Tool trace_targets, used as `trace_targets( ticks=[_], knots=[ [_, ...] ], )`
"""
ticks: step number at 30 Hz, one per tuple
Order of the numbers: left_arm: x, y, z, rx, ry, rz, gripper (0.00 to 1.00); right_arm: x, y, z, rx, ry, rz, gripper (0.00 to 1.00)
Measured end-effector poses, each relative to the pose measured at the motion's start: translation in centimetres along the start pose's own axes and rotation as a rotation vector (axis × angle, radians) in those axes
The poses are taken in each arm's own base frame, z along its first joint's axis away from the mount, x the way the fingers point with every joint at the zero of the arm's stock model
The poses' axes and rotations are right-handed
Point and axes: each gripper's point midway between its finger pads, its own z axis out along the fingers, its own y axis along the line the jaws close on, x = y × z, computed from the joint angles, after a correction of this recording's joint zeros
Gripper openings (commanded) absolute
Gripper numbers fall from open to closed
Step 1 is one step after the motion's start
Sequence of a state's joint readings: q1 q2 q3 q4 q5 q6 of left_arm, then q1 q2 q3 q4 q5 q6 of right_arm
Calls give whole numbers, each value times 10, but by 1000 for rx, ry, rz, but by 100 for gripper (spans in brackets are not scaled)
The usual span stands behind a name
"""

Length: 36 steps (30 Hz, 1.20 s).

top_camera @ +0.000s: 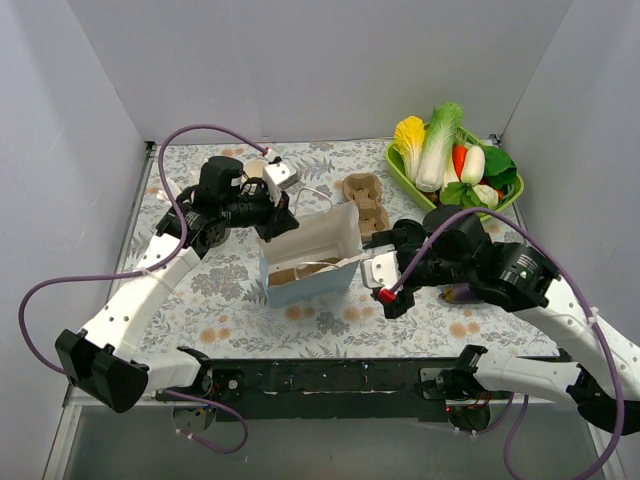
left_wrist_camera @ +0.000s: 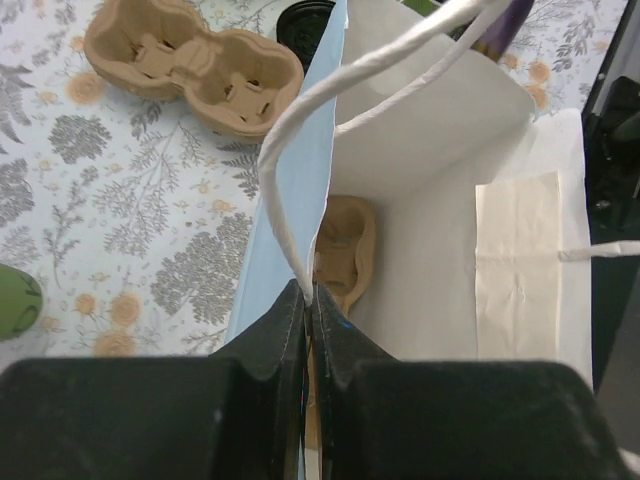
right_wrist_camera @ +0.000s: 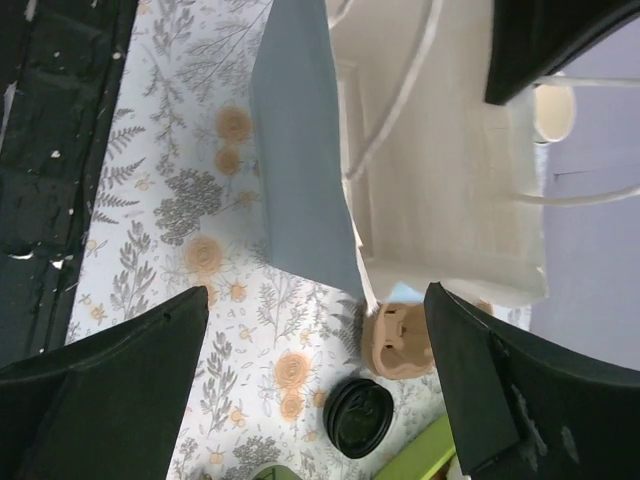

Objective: Pack the takeout coffee

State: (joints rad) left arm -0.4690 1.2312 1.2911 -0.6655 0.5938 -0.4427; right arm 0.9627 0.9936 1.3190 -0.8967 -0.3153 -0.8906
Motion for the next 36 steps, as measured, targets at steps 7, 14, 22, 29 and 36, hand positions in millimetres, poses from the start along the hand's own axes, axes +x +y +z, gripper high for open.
trace_targets(
  ticks=[7,14,22,29,36],
  knots=[
    [-14,-3,5,-27,-19,151,0,11,-19,-21,201,36,-6,98],
    [3,-22,-3,-3,-41,261,0,59,-30,-25,361,200,19,98],
    [12,-56,-25,85,-105,325,0,74,-49,-54,506,269,53,98],
    [58,-87,-14,228,-32,258,0,83,-53,-62,540,299,78,98],
    [67,-112,-25,310,-35,179,0,81,-42,-54,475,266,107,95]
  ],
)
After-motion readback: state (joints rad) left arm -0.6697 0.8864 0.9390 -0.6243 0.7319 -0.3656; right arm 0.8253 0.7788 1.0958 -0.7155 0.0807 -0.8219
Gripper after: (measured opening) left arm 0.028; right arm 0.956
